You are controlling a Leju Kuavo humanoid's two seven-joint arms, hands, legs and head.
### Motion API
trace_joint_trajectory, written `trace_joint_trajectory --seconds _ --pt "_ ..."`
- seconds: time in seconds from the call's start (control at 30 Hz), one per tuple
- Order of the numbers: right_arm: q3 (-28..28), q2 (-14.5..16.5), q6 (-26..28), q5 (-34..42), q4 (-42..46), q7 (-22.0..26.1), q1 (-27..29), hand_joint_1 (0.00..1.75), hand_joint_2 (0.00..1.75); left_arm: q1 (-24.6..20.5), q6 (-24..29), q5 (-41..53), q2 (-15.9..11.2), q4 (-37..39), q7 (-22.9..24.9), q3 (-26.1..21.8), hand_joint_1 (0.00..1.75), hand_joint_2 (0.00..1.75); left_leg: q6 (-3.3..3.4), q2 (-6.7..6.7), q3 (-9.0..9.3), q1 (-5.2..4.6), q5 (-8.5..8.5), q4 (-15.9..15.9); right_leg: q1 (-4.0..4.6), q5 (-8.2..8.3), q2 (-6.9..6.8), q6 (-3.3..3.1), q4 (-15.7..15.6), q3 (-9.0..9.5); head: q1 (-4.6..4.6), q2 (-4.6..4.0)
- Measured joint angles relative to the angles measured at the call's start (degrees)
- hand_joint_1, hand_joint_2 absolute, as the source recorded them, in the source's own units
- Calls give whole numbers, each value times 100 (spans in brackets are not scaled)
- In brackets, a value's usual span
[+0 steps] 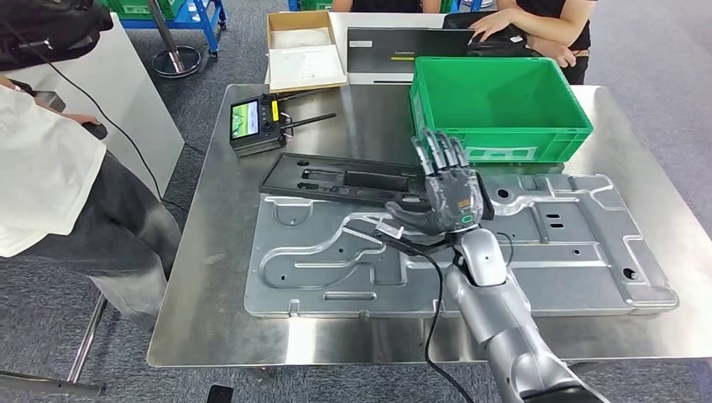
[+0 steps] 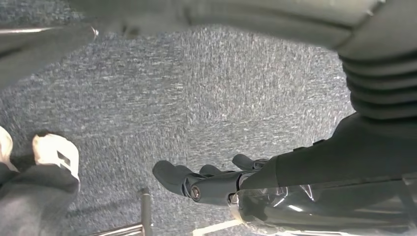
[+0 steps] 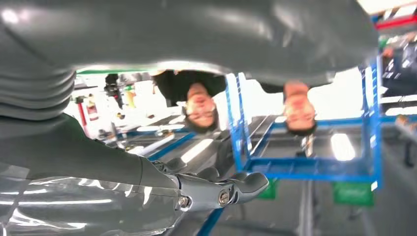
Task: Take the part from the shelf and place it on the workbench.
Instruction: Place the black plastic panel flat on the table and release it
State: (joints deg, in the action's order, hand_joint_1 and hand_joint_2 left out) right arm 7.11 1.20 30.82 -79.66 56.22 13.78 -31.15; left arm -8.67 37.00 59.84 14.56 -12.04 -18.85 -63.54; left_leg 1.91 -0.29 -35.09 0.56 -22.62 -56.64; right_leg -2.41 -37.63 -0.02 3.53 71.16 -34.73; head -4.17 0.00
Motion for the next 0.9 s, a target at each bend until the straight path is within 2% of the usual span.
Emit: trace_joint_trajectory --seconds 0.03,0.07,0.1,0.17,0.23,0.37,0.4,0.43,0.5,0.53,0.57,0.6,0.63,0.7,0.73,0.77,0.8,0.87,0.9 --pt "-87 1 0 7 202 37 95 0 0 16 0 -9 0 0 -2 -5 0 0 -7 -8 0 -1 -10 -15 2 91 3 -2 92 -103 0 0" --pt "-164 1 0 13 395 69 167 0 0 32 0 -20 0 0 -2 -10 0 0 -26 -14 -1 5 -27 -42 -5 305 1 0 -51 -100 0 0" --pt "-229 1 0 26 571 99 212 0 0 44 0 -33 0 0 -2 -13 0 0 -58 -16 -7 13 -53 -84 -18 575 -3 6 -371 -11 0 0" --pt "-325 1 0 84 847 160 255 0 0 52 0 -56 -3 0 -1 -20 0 0 -138 -17 -50 9 -103 -184 -14 902 6 2 -942 193 -3 0" --pt "-368 2 0 148 995 208 294 0 0 49 0 -65 -7 0 1 -26 0 0 -189 -21 -94 -10 -118 -249 12 924 28 -37 -1080 240 -7 0" --pt "-391 2 0 201 1086 243 335 0 0 49 0 -72 -7 0 1 -30 0 0 -211 -26 -105 -15 -104 -270 14 923 36 -80 -1083 213 -9 0" --pt "-406 6 0 235 1155 271 356 0 0 59 -1 -80 -9 0 1 -37 0 0 -236 -26 -118 -9 -95 -269 13 934 36 -122 -1087 189 -10 0" --pt "-422 16 0 292 1268 316 393 0 0 70 -2 -91 -13 0 1 -45 0 0 -275 -20 -173 0 -217 -395 15 962 32 -191 -1091 150 -10 0" --pt "-443 44 0 432 1509 426 495 0 0 88 -4 -111 -19 0 1 -60 0 0 -356 -5 -391 20 -667 -1002 32 1044 13 -336 -1096 58 -11 0" --pt "-445 57 0 512 1605 477 560 0 0 90 -4 -120 -20 0 -2 -63 0 0 -376 2 -521 22 -948 -1436 50 1079 -2 -379 -1094 18 -11 0" --pt "-444 67 0 590 1668 516 620 0 0 93 -3 -136 -20 0 -6 -67 0 0 -374 3 -592 21 -1090 -1745 72 1101 -14 -397 -1091 -13 -11 0" --pt "-444 77 0 676 1724 549 677 0 0 97 -3 -154 -21 1 -11 -75 0 0 -358 3 -577 16 -1122 -1872 95 1121 -21 -406 -1088 -39 -11 0" --pt "-443 86 0 776 1781 580 725 0 0 101 -2 -173 -22 1 -17 -87 0 0 -324 2 -454 4 -1051 -1776 120 1140 -25 -412 -1086 -60 -11 0" --pt "-439 94 0 1028 1916 637 775 0 0 103 -2 -200 -32 1 -32 -119 0 0 -183 -3 47 -48 -772 -1027 159 1176 -25 -417 -1087 -84 -11 0" --pt "-434 93 0 1170 1989 662 779 0 0 101 0 -209 -45 0 -40 -132 0 0 -108 -3 294 -77 -675 -625 172 1198 -27 -405 -1091 -93 -9 0" --pt "-429 93 0 1305 2059 682 783 0 0 100 3 -216 -56 0 -48 -142 0 0 -57 -7 463 -110 -622 -330 161 1228 -31 -379 -1101 -101 -9 0" --pt "-423 93 0 1403 2115 699 791 0 0 103 5 -222 -67 0 -53 -148 0 0 -30 -9 533 -138 -608 -183 140 1263 -35 -346 -1116 -111 -8 0" --pt "-414 92 0 1524 2209 729 819 0 0 113 9 -225 -69 0 -55 -152 0 0 -19 -10 540 -168 -507 -80 102 1340 -34 -266 -1171 -125 -11 0" --pt "-411 90 0 1583 2257 752 831 0 0 115 9 -227 -68 0 -46 -154 0 0 -8 5 534 -158 -431 -13 98 1324 -27 -239 -1186 -136 -11 0"
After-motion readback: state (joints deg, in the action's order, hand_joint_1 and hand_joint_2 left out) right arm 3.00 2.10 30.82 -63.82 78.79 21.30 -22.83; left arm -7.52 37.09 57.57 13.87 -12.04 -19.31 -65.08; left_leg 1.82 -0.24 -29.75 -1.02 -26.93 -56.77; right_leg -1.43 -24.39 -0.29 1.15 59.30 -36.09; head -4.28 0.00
